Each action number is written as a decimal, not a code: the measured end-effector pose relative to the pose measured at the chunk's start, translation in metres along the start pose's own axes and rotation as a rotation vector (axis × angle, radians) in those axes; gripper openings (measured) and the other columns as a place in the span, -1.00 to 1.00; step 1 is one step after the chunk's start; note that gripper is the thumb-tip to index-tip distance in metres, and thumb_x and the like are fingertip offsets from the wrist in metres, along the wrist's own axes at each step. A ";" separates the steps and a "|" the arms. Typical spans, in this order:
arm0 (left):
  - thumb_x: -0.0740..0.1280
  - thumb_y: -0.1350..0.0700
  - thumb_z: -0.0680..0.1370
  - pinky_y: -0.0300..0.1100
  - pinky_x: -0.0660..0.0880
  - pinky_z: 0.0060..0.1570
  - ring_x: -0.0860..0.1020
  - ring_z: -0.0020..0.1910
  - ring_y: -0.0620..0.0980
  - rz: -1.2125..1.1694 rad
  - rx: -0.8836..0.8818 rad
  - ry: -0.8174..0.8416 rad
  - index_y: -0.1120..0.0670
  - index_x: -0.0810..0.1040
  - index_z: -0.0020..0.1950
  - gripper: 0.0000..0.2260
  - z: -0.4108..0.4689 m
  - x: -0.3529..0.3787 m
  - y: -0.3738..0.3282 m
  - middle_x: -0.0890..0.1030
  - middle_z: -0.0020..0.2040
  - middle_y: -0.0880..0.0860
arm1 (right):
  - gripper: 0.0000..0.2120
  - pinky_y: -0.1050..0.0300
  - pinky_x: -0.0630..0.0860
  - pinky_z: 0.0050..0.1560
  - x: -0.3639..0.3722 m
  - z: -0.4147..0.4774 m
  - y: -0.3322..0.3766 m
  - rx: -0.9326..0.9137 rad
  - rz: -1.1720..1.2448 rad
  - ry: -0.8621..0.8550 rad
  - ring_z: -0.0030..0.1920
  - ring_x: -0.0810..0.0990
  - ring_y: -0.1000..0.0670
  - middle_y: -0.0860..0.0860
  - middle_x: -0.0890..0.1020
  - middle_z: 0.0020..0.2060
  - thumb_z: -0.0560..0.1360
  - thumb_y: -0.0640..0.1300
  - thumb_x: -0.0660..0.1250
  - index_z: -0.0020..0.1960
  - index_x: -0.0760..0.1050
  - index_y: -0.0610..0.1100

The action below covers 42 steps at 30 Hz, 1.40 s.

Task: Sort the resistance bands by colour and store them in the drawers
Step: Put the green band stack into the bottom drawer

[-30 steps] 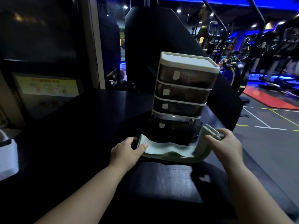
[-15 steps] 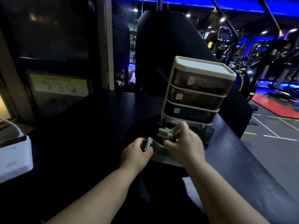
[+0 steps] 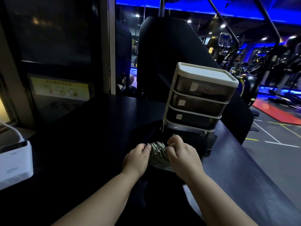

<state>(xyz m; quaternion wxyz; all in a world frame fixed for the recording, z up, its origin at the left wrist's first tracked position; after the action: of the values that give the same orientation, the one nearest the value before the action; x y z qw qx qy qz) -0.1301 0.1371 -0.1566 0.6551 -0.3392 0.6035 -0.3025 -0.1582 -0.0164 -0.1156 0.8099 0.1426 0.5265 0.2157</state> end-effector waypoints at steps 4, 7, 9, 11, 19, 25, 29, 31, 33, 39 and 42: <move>0.06 -0.38 0.54 -0.12 0.37 -0.03 0.50 0.05 0.08 0.063 -0.077 0.094 0.01 0.48 0.04 -0.51 0.006 -0.002 -0.009 0.57 0.12 0.03 | -0.75 0.04 0.45 0.04 0.001 -0.002 -0.005 0.033 -0.045 -0.024 0.04 0.61 -0.02 0.11 0.69 -0.04 0.48 -0.12 0.31 0.16 0.43 -0.05; 0.15 -0.49 0.41 -0.10 0.44 0.10 0.51 0.17 0.08 0.099 -0.130 0.157 0.04 0.46 0.25 -0.30 0.011 -0.003 -0.019 0.53 0.21 0.03 | -0.68 0.03 0.45 0.08 0.003 -0.004 -0.006 0.036 -0.034 -0.059 0.01 0.61 0.04 0.17 0.67 -0.08 0.45 -0.06 0.37 0.19 0.44 0.02; 0.23 -0.47 0.40 -0.12 0.42 0.10 0.50 0.22 0.08 0.121 -0.147 0.197 0.08 0.39 0.35 -0.25 0.012 -0.001 -0.025 0.50 0.26 0.05 | -0.63 0.03 0.45 0.11 0.006 -0.004 -0.009 0.060 -0.002 -0.071 0.02 0.59 0.06 0.18 0.64 -0.06 0.43 -0.04 0.40 0.20 0.43 0.05; 0.33 -0.40 0.39 -0.14 0.44 0.12 0.51 0.20 0.06 0.121 -0.154 0.214 0.09 0.36 0.36 -0.26 0.014 0.001 -0.028 0.51 0.24 0.05 | -0.59 0.04 0.45 0.12 0.010 -0.003 -0.015 0.079 0.044 -0.095 0.05 0.56 0.04 0.15 0.58 -0.01 0.39 -0.02 0.44 0.20 0.44 0.02; 0.45 -0.24 0.35 -0.10 0.52 0.11 0.55 0.06 -0.02 0.092 -0.082 0.251 0.04 0.42 0.21 -0.42 0.013 -0.002 -0.014 0.54 0.10 -0.02 | -0.47 0.10 0.40 0.18 -0.008 -0.005 -0.062 0.429 0.170 -0.106 0.23 0.46 -0.07 -0.03 0.53 0.17 0.32 0.08 0.37 0.26 0.49 -0.06; 0.58 -0.07 0.32 -0.20 0.56 -0.01 0.59 -0.01 -0.12 -0.088 0.053 0.341 -0.07 0.37 0.16 -0.46 0.005 -0.010 -0.002 0.59 0.04 -0.06 | -0.47 0.10 0.53 -0.01 -0.010 -0.015 -0.077 0.524 0.369 0.218 0.00 0.57 0.06 0.06 0.62 0.02 0.29 0.18 0.38 0.20 0.53 -0.01; 0.60 -0.02 0.31 -0.27 0.54 -0.05 0.57 0.00 -0.14 -0.036 0.130 0.340 -0.10 0.30 0.20 -0.38 0.000 -0.010 0.001 0.55 0.07 -0.06 | -0.54 0.33 0.49 -0.06 -0.013 -0.024 -0.079 0.418 0.461 0.235 0.01 0.58 0.15 0.08 0.61 0.04 0.37 -0.06 0.49 0.23 0.48 0.04; 0.60 0.02 0.31 -0.32 0.52 -0.08 0.56 -0.03 -0.15 -0.057 0.155 0.319 -0.08 0.27 0.20 -0.37 -0.002 -0.008 0.004 0.55 0.06 -0.04 | -0.55 0.37 0.48 -0.09 -0.013 -0.028 -0.081 0.361 0.492 0.224 -0.01 0.60 0.17 0.08 0.64 0.02 0.39 -0.19 0.49 0.25 0.50 -0.02; 0.60 0.09 0.32 -0.38 0.50 -0.09 0.56 -0.05 -0.18 -0.092 0.188 0.297 -0.04 0.26 0.20 -0.37 -0.005 -0.004 0.006 0.55 0.06 -0.02 | -0.48 0.35 0.51 -0.06 -0.012 -0.032 -0.080 0.321 0.540 0.202 -0.03 0.64 0.16 0.08 0.67 -0.01 0.31 -0.19 0.52 0.25 0.53 -0.07; 0.59 0.22 0.31 -0.55 0.34 0.10 0.49 0.17 -0.22 -0.196 0.313 0.233 -0.22 0.13 0.39 -0.13 -0.009 0.005 0.006 0.42 0.23 -0.10 | -0.35 0.53 0.41 -0.06 -0.016 -0.039 -0.079 0.199 0.488 0.130 -0.03 0.59 0.33 0.15 0.66 0.00 0.12 -0.13 0.45 0.22 0.51 -0.01; 0.61 0.17 0.30 -0.61 0.26 0.12 0.44 0.22 -0.26 -0.137 0.348 0.248 -0.26 0.12 0.47 -0.06 -0.008 0.003 0.008 0.35 0.25 -0.19 | -0.30 0.48 0.43 0.03 -0.016 -0.041 -0.085 0.184 0.448 0.137 0.04 0.59 0.28 0.14 0.64 0.06 0.10 -0.03 0.46 0.25 0.50 0.02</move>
<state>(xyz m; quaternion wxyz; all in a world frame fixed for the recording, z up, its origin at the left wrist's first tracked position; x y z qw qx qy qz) -0.1380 0.1388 -0.1653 0.6023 -0.2217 0.5937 -0.4854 -0.1840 -0.0975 -0.1586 0.6880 0.3140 0.5528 0.3500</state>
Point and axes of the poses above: each hand's wrist, its own z-axis towards the middle knuckle, its own x-axis out of the palm, y = z × x, the point moved 2 cm from there along z, towards the middle knuckle
